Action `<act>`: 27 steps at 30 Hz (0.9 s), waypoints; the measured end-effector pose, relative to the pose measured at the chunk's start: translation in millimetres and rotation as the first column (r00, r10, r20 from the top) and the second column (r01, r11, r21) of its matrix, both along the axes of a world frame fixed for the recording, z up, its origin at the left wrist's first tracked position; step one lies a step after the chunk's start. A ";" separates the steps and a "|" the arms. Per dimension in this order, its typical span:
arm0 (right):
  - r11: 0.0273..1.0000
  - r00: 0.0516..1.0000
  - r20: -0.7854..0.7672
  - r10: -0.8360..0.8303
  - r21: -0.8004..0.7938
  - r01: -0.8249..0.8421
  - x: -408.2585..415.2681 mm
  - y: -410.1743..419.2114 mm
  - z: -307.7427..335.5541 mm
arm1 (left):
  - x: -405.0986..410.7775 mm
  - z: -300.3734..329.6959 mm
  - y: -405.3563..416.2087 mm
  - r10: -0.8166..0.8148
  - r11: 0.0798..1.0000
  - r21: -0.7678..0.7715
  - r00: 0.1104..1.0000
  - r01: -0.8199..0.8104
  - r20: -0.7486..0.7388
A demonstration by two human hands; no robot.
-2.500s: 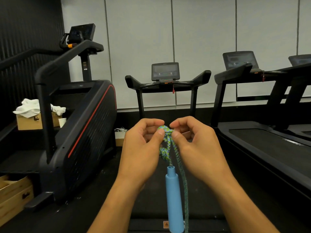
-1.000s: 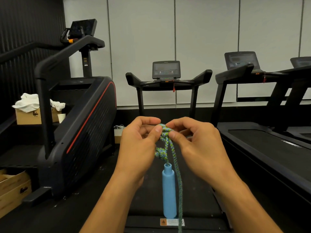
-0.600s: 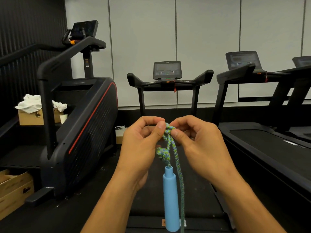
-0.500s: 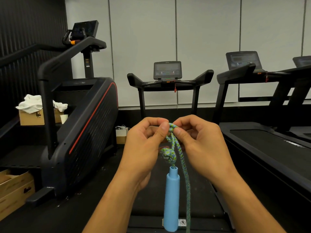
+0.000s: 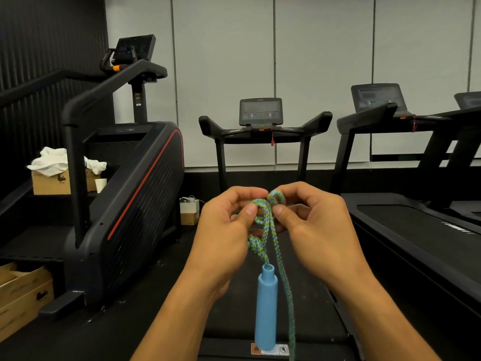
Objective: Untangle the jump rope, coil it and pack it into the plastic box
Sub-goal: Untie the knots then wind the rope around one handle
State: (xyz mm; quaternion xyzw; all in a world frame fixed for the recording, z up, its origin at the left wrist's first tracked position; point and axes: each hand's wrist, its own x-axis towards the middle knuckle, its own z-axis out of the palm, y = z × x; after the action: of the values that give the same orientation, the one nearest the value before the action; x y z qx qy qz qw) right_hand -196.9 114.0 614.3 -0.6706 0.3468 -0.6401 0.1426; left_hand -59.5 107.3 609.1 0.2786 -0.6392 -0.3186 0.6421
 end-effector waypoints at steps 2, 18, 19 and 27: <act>1.000 1.000 0.016 0.007 -0.006 -0.007 0.0 1.0 0.6 | 0.1 -0.2 0.8 0.019 1.000 -0.009 0.999 -0.018 0.034; 0.981 0.938 0.294 0.186 -0.010 -0.192 0.2 6.4 6.8 | -2.2 2.5 5.0 -0.025 0.999 0.021 1.000 0.026 -0.014; 0.984 0.933 0.316 0.174 -0.018 -0.178 -0.2 6.3 7.4 | -2.0 2.2 5.0 -0.033 0.999 0.030 0.999 0.033 -0.008; 0.991 0.898 0.419 0.133 -0.026 -0.135 -4.3 3.9 9.4 | -2.0 2.7 8.2 -0.138 0.987 0.083 0.990 0.135 0.028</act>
State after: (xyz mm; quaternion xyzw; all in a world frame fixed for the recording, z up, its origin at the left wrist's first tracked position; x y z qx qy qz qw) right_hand -201.2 117.9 623.7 -0.5394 0.2625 -0.7571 0.2587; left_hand -61.4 115.5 611.8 0.2653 -0.6542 -0.3827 0.5960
